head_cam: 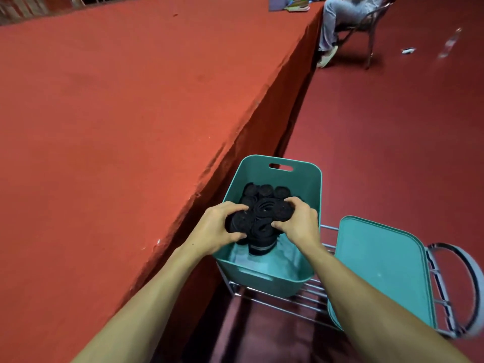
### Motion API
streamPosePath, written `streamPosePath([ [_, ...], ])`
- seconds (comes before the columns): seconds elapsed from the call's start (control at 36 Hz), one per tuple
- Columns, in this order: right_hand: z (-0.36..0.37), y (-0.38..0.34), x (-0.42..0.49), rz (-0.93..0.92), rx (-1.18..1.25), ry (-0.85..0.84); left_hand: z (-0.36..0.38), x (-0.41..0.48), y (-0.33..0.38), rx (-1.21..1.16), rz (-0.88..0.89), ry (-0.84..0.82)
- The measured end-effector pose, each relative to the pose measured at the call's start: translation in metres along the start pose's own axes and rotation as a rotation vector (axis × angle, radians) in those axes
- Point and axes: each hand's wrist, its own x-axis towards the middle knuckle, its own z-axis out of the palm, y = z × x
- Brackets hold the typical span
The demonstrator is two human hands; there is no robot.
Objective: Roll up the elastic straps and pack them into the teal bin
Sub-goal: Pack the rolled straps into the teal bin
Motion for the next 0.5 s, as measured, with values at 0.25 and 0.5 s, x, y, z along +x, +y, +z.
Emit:
streamPosePath([
  [0.25, 0.023, 0.004, -0.006, 0.160, 0.106, 0.171, 0.003, 0.001, -0.010, -0.054, 0.023, 0.024],
  [0.5, 0.032, 0.008, -0.005, 0.235, 0.128, 0.262, 0.005, 0.002, -0.014, -0.087, 0.044, 0.034],
])
